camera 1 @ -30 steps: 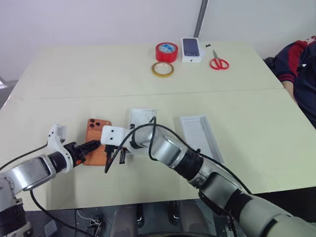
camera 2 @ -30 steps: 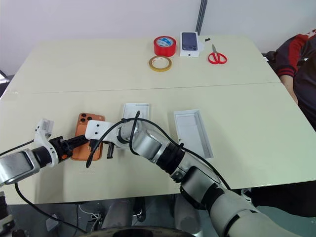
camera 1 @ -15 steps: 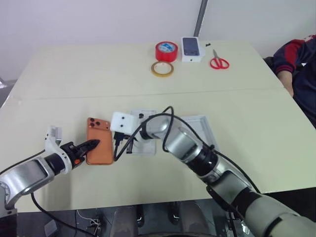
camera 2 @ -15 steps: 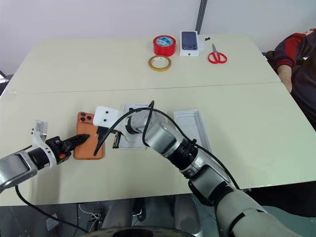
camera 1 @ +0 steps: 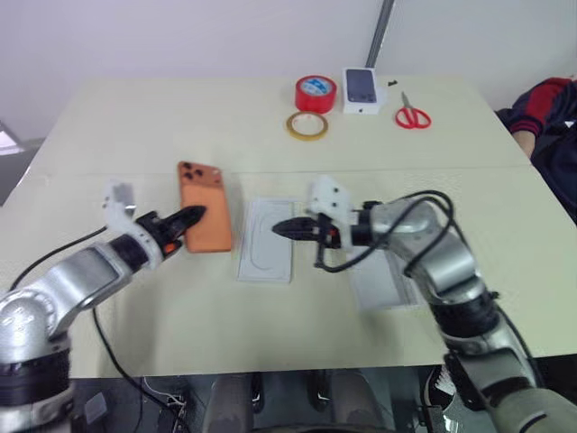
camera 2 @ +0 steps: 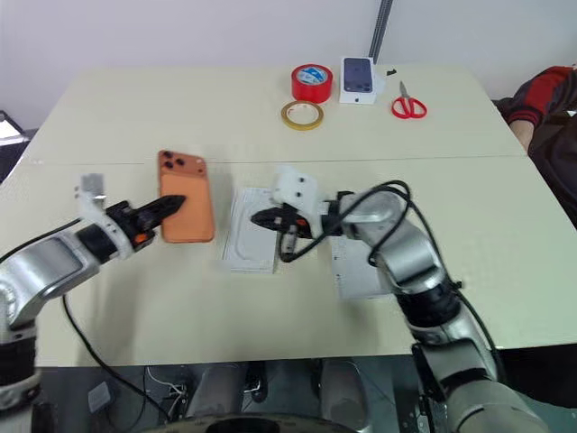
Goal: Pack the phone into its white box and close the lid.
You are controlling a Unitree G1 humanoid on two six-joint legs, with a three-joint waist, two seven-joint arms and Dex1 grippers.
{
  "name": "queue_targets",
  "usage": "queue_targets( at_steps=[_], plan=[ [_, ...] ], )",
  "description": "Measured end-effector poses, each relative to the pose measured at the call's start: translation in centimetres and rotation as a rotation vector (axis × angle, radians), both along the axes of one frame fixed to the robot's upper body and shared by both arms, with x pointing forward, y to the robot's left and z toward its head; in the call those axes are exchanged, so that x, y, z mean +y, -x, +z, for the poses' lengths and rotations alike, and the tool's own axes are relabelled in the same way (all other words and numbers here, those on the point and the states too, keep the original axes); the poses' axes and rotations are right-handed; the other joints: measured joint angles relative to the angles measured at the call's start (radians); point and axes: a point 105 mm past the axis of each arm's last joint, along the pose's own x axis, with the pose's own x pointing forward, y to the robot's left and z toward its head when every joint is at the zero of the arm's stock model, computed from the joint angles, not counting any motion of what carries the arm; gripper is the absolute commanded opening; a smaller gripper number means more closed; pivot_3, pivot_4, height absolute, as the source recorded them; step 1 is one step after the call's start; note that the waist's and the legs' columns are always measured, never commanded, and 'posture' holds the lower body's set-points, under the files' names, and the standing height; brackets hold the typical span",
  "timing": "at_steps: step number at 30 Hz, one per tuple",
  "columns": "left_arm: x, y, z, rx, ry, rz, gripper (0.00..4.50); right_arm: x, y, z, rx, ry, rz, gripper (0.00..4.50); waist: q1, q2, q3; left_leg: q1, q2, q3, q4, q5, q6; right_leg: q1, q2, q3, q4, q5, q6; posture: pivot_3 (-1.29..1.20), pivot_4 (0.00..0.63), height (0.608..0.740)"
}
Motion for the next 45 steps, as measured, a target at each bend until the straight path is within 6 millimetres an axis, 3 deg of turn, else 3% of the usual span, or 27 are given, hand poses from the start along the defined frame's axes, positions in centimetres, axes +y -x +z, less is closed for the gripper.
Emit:
queue_targets(
  at_steps=[3, 10, 17, 29, 33, 38, 41, 45],
  plan=[
    [-2.5, -0.4, -0.7, 0.035, -0.005, -0.074, 0.04, -1.6, -0.1, -0.4, 0.023, -0.002, -0.042, 0.0, -0.006, 0.0, 0.0, 0.002, 0.001, 0.0, 0.001, 0.002, 0.003, 0.001, 0.003, 0.001, 0.001, 0.0, 0.0, 0.0, 0.15, 0.736],
    [-4.2, -1.2, -3.2, 0.144, -0.018, -0.113, 0.04, -3.2, 0.0, -1.0, 0.027, 0.013, -0.107, 0.0, 0.002, -0.001, 0.001, 0.003, 0.002, -0.002, 0.006, 0.003, 0.001, 0.004, 0.012, 0.0, 0.003, 0.0, 0.001, 0.0, 0.15, 0.736],
    [-5.2, -1.5, -5.0, 0.186, -0.071, -0.136, 0.04, -3.6, -0.2, -1.0, 0.02, 0.009, -0.141, 0.0, 0.003, -0.001, 0.001, 0.002, 0.002, -0.003, 0.015, 0.0, 0.006, 0.008, 0.01, 0.0, 0.003, 0.0, 0.001, 0.0, 0.15, 0.736],
    [-6.5, -1.9, -5.1, 0.165, -0.103, -0.194, 0.04, -3.3, -0.2, -1.2, -0.003, 0.024, -0.138, 0.0, 0.002, -0.001, 0.001, 0.002, 0.002, -0.003, 0.015, -0.001, 0.007, 0.009, 0.008, -0.001, 0.003, 0.0, 0.001, 0.0, 0.15, 0.736],
    [-6.6, -1.8, -5.3, 0.168, -0.117, -0.208, 1.68, -3.2, -0.1, -1.3, -0.003, 0.026, -0.136, 0.0, 0.002, -0.001, 0.001, 0.002, 0.002, -0.003, 0.015, -0.001, 0.007, 0.009, 0.008, -0.001, 0.003, 0.0, 0.001, 0.0, 0.15, 0.736],
    [-6.9, -1.6, -4.9, 0.147, -0.117, -0.236, 4.18, -3.1, -0.1, -1.3, -0.006, 0.026, -0.135, 0.0, 0.003, -0.001, 0.001, 0.003, 0.002, -0.004, 0.016, -0.001, 0.007, 0.01, 0.008, -0.001, 0.003, 0.0, 0.001, 0.0, 0.15, 0.736],
    [-6.4, -1.4, -4.3, 0.13, -0.122, -0.242, 4.18, -3.2, -0.2, -1.3, -0.008, 0.028, -0.137, 0.0, -0.001, -0.001, 0.001, 0.003, 0.002, -0.004, 0.015, -0.001, 0.007, 0.01, 0.008, -0.001, 0.003, 0.0, 0.001, 0.0, 0.15, 0.736],
    [-4.3, -1.4, -3.0, 0.094, -0.168, -0.205, 4.18, -3.5, -0.3, -1.3, -0.009, 0.038, -0.147, 0.0, -0.001, -0.001, 0.002, 0.003, 0.003, -0.004, 0.015, -0.001, 0.007, 0.009, 0.009, -0.001, 0.003, 0.0, 0.001, 0.0, 0.15, 0.736]
  ],
)
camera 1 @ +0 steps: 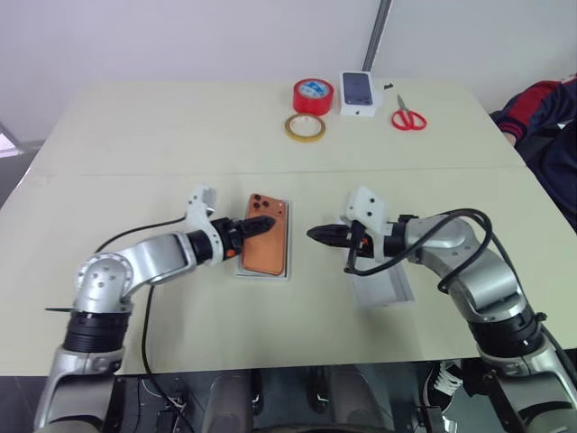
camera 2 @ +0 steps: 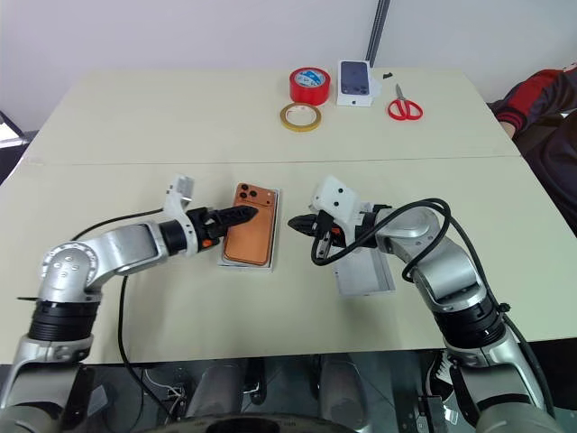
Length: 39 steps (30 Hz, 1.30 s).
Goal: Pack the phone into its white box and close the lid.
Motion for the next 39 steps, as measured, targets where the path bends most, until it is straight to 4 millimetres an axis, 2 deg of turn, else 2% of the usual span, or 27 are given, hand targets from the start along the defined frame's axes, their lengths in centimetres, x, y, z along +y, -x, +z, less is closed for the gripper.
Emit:
queue_targets(
  at_steps=[3, 6, 7, 10, 15, 16, 21, 24, 30, 36, 39],
  plan=[
    [1.3, 0.5, 1.2, -0.051, -0.037, 0.003, 4.18, -0.1, 0.0, 0.0, -0.002, 0.003, -0.003, 0.0, 0.001, 0.0, 0.0, 0.0, 0.0, 0.0, 0.0, 0.0, 0.0, 0.0, -0.001, 0.0, 0.0, 0.0, 0.0, 0.0, 0.15, 0.736],
    [2.0, 1.2, 1.0, -0.064, -0.097, -0.011, 4.18, -0.1, -0.1, 0.0, -0.006, 0.003, -0.001, 0.0, 0.001, 0.0, 0.0, 0.0, 0.0, 0.0, 0.0, -0.002, -0.003, 0.0, -0.003, 0.0, 0.0, 0.0, 0.0, 0.0, 0.15, 0.736],
    [2.5, 1.3, 0.8, -0.065, -0.126, -0.005, 3.95, 0.0, -0.1, 0.1, -0.008, 0.004, 0.0, 0.0, 0.001, 0.0, 0.0, 0.0, 0.0, 0.0, 0.0, -0.002, -0.003, 0.0, -0.003, 0.0, 0.0, 0.0, 0.0, 0.0, 0.15, 0.736],
    [4.6, 0.9, -0.1, -0.093, -0.261, 0.052, 2.9, 0.3, -0.4, -0.1, -0.022, 0.038, -0.004, 0.0, 0.001, 0.001, 0.0, 0.0, 0.0, 0.001, 0.0, -0.002, -0.003, -0.001, -0.004, 0.0, 0.0, 0.0, 0.0, 0.0, 0.15, 0.736],
    [6.6, 0.1, -0.6, -0.203, -0.501, 0.073, 0.29, -0.2, -2.4, -1.1, -0.009, 0.141, -0.106, 0.0, 0.002, 0.001, 0.001, -0.002, -0.001, 0.001, -0.001, -0.002, -0.003, -0.009, -0.006, 0.0, -0.001, 0.0, 0.0, 0.0, 0.15, 0.736],
    [6.7, 0.0, -0.9, -0.223, -0.539, 0.062, 0.07, -0.2, -2.7, -1.3, -0.008, 0.161, -0.118, 0.0, 0.002, 0.001, 0.001, -0.003, -0.001, 0.002, -0.002, -0.002, -0.003, -0.01, -0.006, 0.0, -0.001, 0.0, 0.0, 0.0, 0.15, 0.736],
    [5.5, -0.1, -2.9, -0.285, -0.687, -0.062, 0.07, 1.3, -2.9, -2.8, -0.024, 0.264, -0.102, 0.0, 0.0, 0.001, 0.001, -0.012, 0.0, 0.002, -0.002, -0.002, -0.003, -0.014, -0.006, 0.001, 0.0, 0.0, 0.0, 0.0, 0.15, 0.736],
    [4.2, -0.6, -3.4, -0.335, -0.787, -0.167, 0.07, 2.9, -3.9, -3.3, -0.034, 0.281, -0.121, 0.0, -0.001, 0.001, 0.001, -0.013, 0.0, 0.003, -0.001, -0.001, -0.004, -0.015, -0.004, 0.0, 0.001, 0.0, 0.0, 0.0, 0.15, 0.736],
    [1.2, -1.5, -3.6, -0.395, -0.759, -0.24, 0.07, 4.0, -4.9, -4.2, -0.042, 0.319, -0.135, 0.0, 0.005, 0.002, 0.0, -0.013, -0.002, 0.002, 0.003, 0.0, 0.001, -0.011, -0.004, -0.001, 0.002, 0.0, 0.0, 0.0, 0.15, 0.736],
    [-0.6, -1.5, -3.8, -0.397, -0.754, -0.28, 0.07, 3.2, -4.8, -4.5, -0.049, 0.36, -0.133, 0.0, 0.009, 0.002, 0.0, -0.012, -0.003, 0.002, 0.005, 0.001, 0.003, -0.009, -0.004, -0.001, 0.003, 0.001, 0.001, 0.0, 0.15, 0.736],
    [-2.4, -1.2, -3.9, -0.394, -0.712, -0.313, 0.07, 1.3, -4.2, -4.5, -0.041, 0.383, -0.158, 0.0, 0.027, 0.002, 0.0, -0.013, -0.003, 0.002, 0.006, 0.0, 0.005, -0.009, -0.004, -0.001, 0.003, 0.0, 0.001, 0.0, 0.15, 0.736]
  ],
)
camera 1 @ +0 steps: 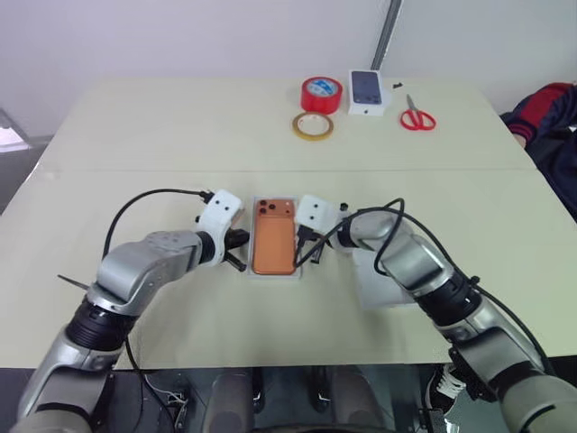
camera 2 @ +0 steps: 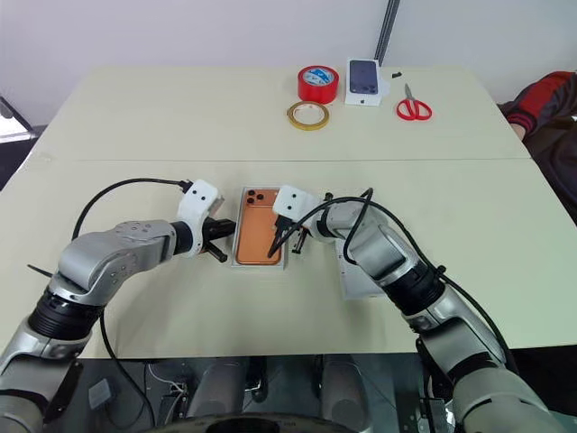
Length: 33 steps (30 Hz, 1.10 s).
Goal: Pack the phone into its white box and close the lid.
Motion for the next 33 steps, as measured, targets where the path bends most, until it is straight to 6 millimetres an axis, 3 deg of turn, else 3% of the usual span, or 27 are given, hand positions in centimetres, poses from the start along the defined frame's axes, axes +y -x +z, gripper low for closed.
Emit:
queue_targets(
  at_steps=[8, 16, 23, 33],
  plan=[
    [-6.0, 1.9, -0.5, 0.092, 0.047, -0.195, 0.07, -6.0, 2.5, -0.2, 0.053, 0.083, -0.104, 0.0, 0.019, 0.0, 0.0, -0.001, 0.0, -0.001, 0.01, -0.004, 0.006, 0.004, -0.001, 0.0, 0.0, 0.0, 0.001, 0.0, 0.15, 0.736],
    [-9.8, 3.1, -1.0, 0.139, 0.065, -0.328, 0.07, -9.7, 4.1, -0.3, 0.08, 0.124, -0.211, 0.0, 0.026, 0.001, 0.0, -0.001, 0.0, -0.003, 0.01, -0.005, 0.007, 0.005, -0.001, -0.001, 0.0, 0.0, 0.002, 0.0, 0.15, 0.736],
    [-10.7, 2.6, -1.3, 0.154, 0.092, -0.335, 0.07, -10.8, 4.7, -0.6, 0.099, 0.133, -0.242, 0.0, 0.025, 0.001, -0.001, 0.002, -0.001, -0.007, 0.012, -0.005, 0.008, 0.012, -0.002, -0.004, -0.003, 0.0, 0.002, 0.0, 0.15, 0.736],
    [-10.7, 2.1, -1.3, 0.148, 0.1, -0.328, 0.07, -11.0, 4.7, -0.7, 0.101, 0.137, -0.242, 0.0, 0.023, 0.001, -0.001, 0.006, -0.001, -0.01, 0.012, -0.006, 0.008, 0.016, -0.002, -0.007, -0.004, -0.001, 0.002, 0.0, 0.15, 0.736]
  ],
)
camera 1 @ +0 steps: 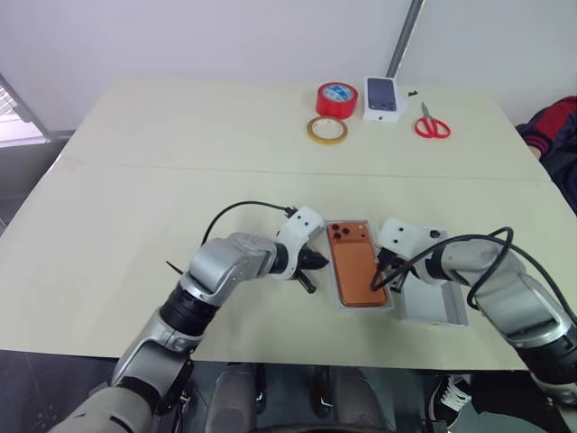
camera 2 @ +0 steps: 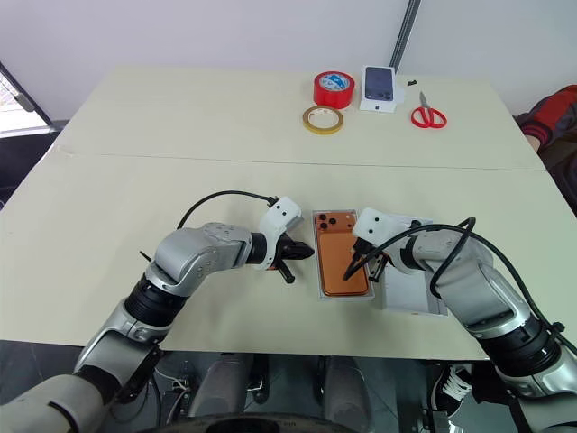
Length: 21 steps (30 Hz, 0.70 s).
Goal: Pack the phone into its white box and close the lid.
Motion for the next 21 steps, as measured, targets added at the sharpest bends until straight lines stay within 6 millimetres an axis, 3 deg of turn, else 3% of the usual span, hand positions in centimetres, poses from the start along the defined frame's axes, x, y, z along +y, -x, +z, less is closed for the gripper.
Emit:
queue_targets(
  at_steps=[6, 10, 14, 18, 21],
  plan=[
    [0.4, -0.2, 0.0, 0.002, 0.008, 0.024, 0.07, -0.4, 0.3, 0.5, 0.025, -0.014, 0.013, 0.0, -0.001, 0.0, 0.0, 0.0, 0.0, 0.0, 0.0, 0.0, 0.0, 0.0, 0.0, 0.0, 0.0, 0.0, 0.0, 0.0, 0.15, 0.736],
    [1.1, -0.3, 0.0, -0.013, 0.018, 0.044, 0.07, -1.2, 0.8, 2.7, 0.044, -0.093, -0.019, 0.0, -0.004, 0.0, 0.0, 0.0, 0.0, -0.001, 0.0, 0.0, 0.0, -0.001, 0.0, 0.0, 0.001, 0.0, 0.001, 0.0, 0.15, 0.736],
    [4.1, -1.5, 0.6, -0.11, 0.058, 0.129, 0.0, -1.7, 0.8, 5.2, 0.078, -0.226, -0.114, 1.26, -0.024, 0.001, 0.001, 0.0, 0.001, -0.002, -0.001, 0.0, 0.0, -0.001, 0.001, -0.002, 0.001, 0.0, 0.001, 0.0, 0.15, 0.736],
    [6.2, -1.1, 2.2, -0.283, 0.108, 0.089, 0.0, -1.9, 1.3, 5.2, 0.175, -0.36, -0.276, 3.28, -0.027, 0.001, 0.001, -0.001, 0.002, -0.003, -0.002, 0.0, -0.001, -0.001, -0.001, -0.003, 0.001, -0.001, 0.001, 0.0, 0.15, 0.736],
    [6.7, 0.9, 3.2, -0.382, 0.138, -0.061, 0.0, -2.5, 1.4, 3.3, 0.248, -0.395, -0.431, 3.28, -0.026, 0.003, 0.001, -0.002, 0.001, -0.003, -0.003, -0.002, -0.004, -0.002, -0.004, -0.004, 0.001, -0.001, 0.001, 0.0, 0.15, 0.736]
  ],
)
